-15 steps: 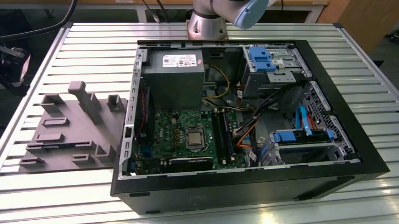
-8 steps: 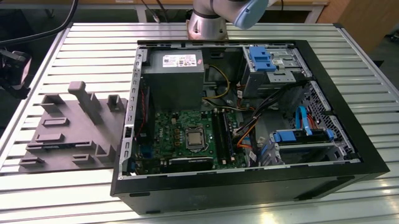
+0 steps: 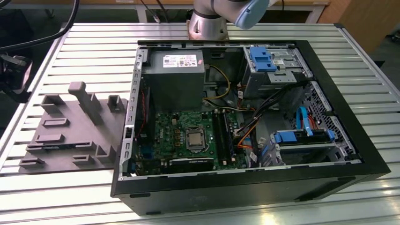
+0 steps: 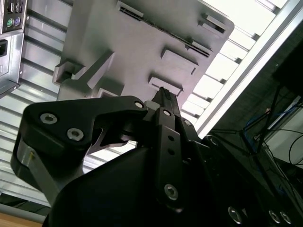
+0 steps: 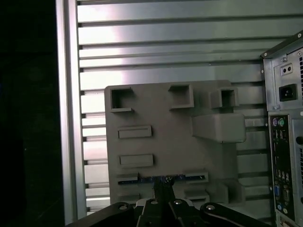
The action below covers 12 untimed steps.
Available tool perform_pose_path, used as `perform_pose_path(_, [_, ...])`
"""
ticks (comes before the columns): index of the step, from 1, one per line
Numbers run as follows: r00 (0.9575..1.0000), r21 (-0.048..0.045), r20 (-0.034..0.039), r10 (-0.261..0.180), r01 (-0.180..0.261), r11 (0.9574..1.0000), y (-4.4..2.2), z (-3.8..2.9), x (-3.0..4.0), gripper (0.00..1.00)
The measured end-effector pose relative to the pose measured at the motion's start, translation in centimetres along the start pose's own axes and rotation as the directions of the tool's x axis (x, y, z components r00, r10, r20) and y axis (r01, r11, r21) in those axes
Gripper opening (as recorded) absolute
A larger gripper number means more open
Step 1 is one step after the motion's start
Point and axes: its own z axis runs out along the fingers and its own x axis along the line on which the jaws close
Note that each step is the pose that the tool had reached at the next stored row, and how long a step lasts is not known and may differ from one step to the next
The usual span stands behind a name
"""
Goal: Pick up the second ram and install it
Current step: 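Reach for the second ram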
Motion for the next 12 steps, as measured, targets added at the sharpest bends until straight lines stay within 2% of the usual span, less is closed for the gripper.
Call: perform_pose_path(12, [1.0, 0.0001, -0.0001, 0.0, 0.0, 1.0, -0.63, 0.71, -0.01, 0.11])
